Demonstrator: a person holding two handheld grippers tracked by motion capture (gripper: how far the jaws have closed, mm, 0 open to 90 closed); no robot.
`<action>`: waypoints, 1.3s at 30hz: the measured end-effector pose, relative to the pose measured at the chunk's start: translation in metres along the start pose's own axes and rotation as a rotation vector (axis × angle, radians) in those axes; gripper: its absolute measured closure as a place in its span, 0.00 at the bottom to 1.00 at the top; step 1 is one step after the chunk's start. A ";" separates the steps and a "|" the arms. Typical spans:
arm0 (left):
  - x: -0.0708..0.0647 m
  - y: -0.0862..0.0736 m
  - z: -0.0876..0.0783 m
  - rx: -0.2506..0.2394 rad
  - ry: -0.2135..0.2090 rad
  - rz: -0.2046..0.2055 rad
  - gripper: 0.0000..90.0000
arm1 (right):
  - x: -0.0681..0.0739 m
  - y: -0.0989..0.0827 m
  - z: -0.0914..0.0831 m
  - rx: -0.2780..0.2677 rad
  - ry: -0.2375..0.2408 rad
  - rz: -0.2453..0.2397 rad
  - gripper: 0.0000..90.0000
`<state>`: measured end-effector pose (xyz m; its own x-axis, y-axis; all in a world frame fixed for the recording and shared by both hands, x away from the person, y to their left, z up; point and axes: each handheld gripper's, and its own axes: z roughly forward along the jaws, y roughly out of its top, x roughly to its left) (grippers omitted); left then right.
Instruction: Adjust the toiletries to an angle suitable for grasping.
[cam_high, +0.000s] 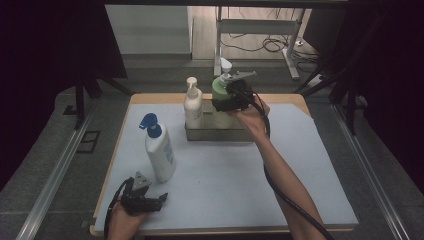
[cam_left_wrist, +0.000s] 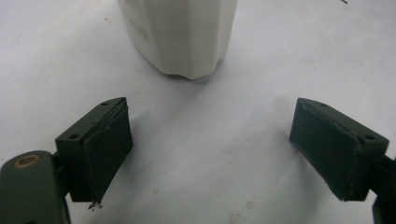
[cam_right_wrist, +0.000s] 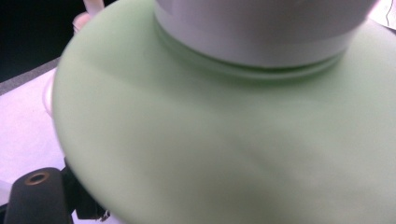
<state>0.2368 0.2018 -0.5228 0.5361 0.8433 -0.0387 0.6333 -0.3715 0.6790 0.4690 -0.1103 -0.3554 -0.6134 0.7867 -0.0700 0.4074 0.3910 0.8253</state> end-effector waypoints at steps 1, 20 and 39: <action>0.000 0.000 0.000 0.000 0.000 0.001 0.14 | 0.000 -0.001 0.001 0.003 0.000 0.001 0.13; 0.000 0.000 0.000 0.001 0.000 0.001 0.14 | -0.005 -0.023 0.018 0.050 0.002 0.019 0.13; 0.000 0.000 0.000 0.001 0.001 0.002 0.14 | -0.008 -0.047 0.036 0.081 0.027 0.057 0.12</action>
<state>0.2368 0.2018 -0.5227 0.5368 0.8429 -0.0370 0.6331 -0.3734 0.6781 0.4791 -0.1176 -0.4142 -0.6051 0.7961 -0.0077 0.4952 0.3840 0.7793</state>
